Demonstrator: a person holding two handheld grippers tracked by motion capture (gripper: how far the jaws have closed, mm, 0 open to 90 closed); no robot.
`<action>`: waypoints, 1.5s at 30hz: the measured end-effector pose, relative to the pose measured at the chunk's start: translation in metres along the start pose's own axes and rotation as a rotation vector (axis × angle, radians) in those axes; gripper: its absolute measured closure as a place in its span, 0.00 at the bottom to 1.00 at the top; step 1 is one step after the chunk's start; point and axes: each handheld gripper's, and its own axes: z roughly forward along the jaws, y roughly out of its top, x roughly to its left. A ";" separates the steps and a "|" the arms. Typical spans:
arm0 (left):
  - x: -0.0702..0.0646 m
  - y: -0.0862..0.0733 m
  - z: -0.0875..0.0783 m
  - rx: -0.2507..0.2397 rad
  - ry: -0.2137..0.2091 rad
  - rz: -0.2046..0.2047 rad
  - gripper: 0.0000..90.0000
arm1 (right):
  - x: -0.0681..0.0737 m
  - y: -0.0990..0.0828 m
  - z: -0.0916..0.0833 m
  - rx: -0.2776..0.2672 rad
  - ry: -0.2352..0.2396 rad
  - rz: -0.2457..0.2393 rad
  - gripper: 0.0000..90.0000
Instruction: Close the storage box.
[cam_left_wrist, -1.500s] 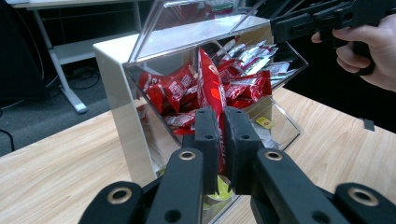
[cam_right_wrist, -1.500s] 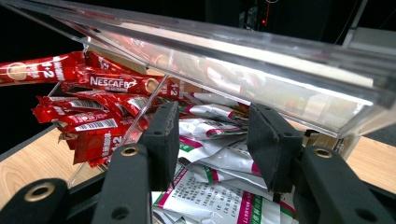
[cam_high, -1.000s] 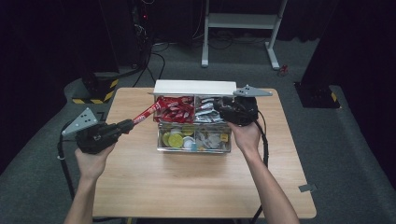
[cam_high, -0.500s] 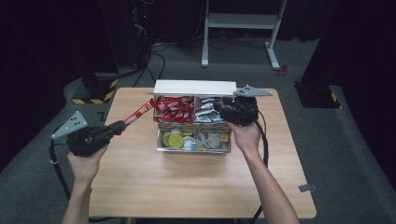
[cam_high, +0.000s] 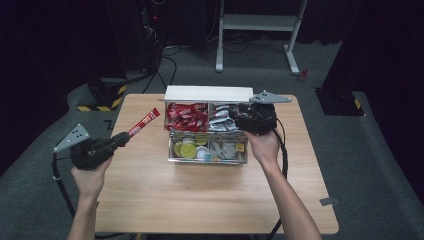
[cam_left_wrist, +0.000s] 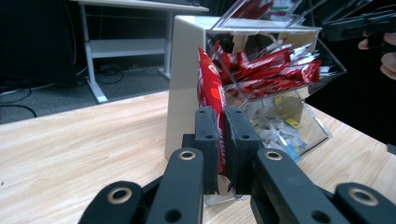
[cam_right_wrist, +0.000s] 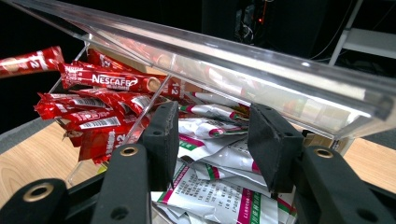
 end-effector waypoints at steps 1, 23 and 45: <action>0.001 -0.002 0.000 0.003 0.004 -0.006 0.95 | 0.000 0.000 0.000 -0.002 0.003 0.002 0.60; 0.015 -0.025 0.005 -0.008 0.066 -0.043 0.95 | 0.002 0.001 -0.001 0.003 -0.003 0.000 0.59; 0.017 -0.043 0.028 0.058 0.108 -0.032 0.95 | 0.001 0.002 -0.002 0.000 0.007 0.001 0.60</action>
